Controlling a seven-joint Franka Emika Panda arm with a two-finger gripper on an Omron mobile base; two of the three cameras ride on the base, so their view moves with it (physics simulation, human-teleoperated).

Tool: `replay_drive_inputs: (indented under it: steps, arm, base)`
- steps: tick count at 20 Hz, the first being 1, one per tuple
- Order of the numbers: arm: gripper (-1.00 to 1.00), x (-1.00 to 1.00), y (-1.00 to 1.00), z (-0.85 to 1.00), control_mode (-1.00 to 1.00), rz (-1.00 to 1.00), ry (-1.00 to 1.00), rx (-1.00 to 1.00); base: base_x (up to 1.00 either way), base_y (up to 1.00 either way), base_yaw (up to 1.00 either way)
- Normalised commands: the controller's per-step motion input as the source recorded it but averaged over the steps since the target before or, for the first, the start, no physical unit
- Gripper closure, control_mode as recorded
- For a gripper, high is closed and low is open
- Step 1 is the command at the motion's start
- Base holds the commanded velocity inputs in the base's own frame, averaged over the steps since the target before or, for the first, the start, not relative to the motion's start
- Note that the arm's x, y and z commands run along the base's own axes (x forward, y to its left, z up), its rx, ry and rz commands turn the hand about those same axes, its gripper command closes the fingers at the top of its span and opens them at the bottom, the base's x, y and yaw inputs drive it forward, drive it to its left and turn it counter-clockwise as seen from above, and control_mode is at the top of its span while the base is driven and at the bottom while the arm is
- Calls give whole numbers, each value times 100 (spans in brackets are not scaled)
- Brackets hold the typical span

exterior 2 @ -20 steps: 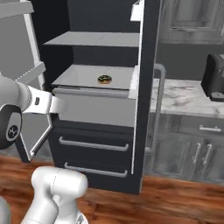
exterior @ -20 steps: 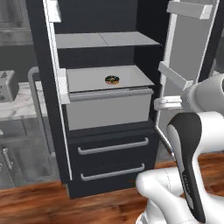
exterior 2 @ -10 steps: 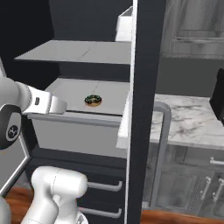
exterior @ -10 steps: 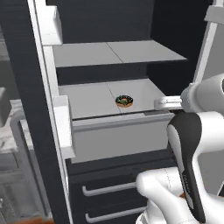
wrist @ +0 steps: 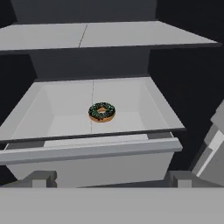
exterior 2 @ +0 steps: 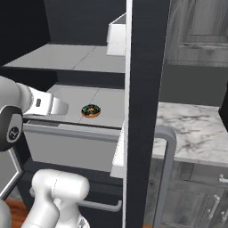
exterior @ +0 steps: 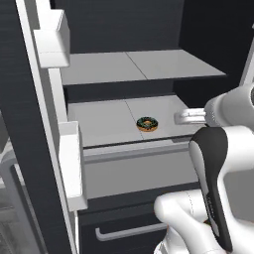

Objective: Take the cake and donut from the fridge and place them on the empty tray on the dining counter.

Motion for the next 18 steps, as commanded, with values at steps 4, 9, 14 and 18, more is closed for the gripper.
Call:
replay_drive_inputs:
  steps: [4, 9, 14, 18]
  arm:
    - [-100, 0, 0, 0, 100, 0, 0, 0]
    - [-100, 91, -2, -11, -100, 2, 27, 10]
    - [-100, 39, 0, -54, -100, 0, 23, 9]
    - [-100, 21, 0, -56, -100, 0, 0, 0]
  base:
    - [100, -2, 1]
    - [0, 0, 0]
    - [0, 0, 0]
    - [0, 0, 0]
